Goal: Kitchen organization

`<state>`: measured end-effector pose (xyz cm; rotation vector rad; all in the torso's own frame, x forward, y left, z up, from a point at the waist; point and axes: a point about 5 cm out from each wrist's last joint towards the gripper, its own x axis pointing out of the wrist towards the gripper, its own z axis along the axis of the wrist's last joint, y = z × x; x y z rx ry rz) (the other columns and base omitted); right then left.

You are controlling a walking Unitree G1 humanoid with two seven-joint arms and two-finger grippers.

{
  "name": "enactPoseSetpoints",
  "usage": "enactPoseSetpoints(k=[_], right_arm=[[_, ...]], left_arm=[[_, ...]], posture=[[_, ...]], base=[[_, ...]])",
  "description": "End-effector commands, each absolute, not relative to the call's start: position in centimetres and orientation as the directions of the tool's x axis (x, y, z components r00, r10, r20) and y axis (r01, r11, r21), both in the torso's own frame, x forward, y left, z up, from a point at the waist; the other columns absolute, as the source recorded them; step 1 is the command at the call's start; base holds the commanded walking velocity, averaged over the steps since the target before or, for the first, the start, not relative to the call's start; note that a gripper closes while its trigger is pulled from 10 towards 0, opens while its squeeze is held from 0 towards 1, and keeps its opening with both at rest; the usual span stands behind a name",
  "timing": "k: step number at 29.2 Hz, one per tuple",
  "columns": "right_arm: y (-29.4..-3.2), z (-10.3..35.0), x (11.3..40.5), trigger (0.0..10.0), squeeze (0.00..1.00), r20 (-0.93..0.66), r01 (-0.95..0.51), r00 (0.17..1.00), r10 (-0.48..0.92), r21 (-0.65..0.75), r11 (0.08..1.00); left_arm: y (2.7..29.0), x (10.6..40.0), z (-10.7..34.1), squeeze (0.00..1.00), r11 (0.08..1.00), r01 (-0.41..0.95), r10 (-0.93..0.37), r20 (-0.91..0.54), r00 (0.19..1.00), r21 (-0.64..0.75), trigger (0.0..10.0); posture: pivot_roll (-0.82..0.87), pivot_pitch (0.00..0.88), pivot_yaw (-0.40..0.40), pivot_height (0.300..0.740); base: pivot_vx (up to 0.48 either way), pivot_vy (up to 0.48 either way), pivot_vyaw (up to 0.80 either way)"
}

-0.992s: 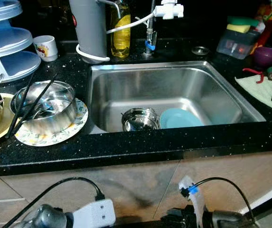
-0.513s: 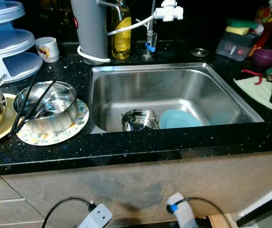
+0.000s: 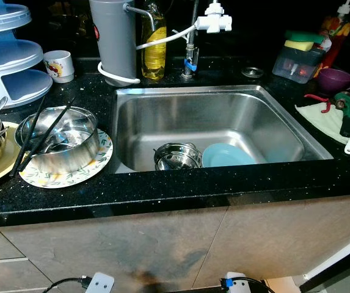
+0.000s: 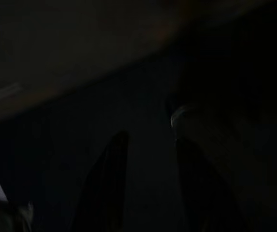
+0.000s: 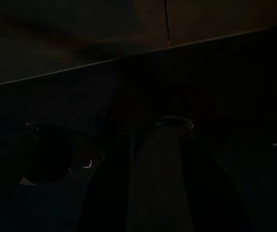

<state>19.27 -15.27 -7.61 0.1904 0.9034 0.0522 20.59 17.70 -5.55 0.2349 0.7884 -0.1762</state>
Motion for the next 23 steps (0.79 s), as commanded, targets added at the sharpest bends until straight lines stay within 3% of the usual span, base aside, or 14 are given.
enactPoseSetpoints(k=[1,7,23], right_arm=[[-15.29,-8.07,18.56,10.0,0.0,-0.789,0.037,0.602,0.121,0.179,0.983],[-15.28,-8.06,18.73,10.0,0.0,-0.777,0.047,0.619,0.117,0.185,0.982],[-14.92,-8.13,18.77,10.0,0.0,-0.769,0.036,0.625,0.134,0.2,0.979]], left_arm=[[17.58,19.67,-6.28,0.0,0.963,0.235,-0.066,-0.731,0.68,0.132,10.0],[17.44,19.64,-6.41,0.0,0.975,0.195,-0.065,-0.706,0.705,0.105,10.0],[17.37,19.67,-6.74,0.0,0.972,0.221,-0.099,-0.702,0.705,0.085,10.0]], posture=[[-0.03,0.167,-0.021,0.74],[-0.03,0.168,-0.033,0.74],[-0.03,0.172,-0.036,0.74]], base=[[0.0,0.0,0.0],[0.0,0.082,0.0],[0.0,0.469,0.0]])
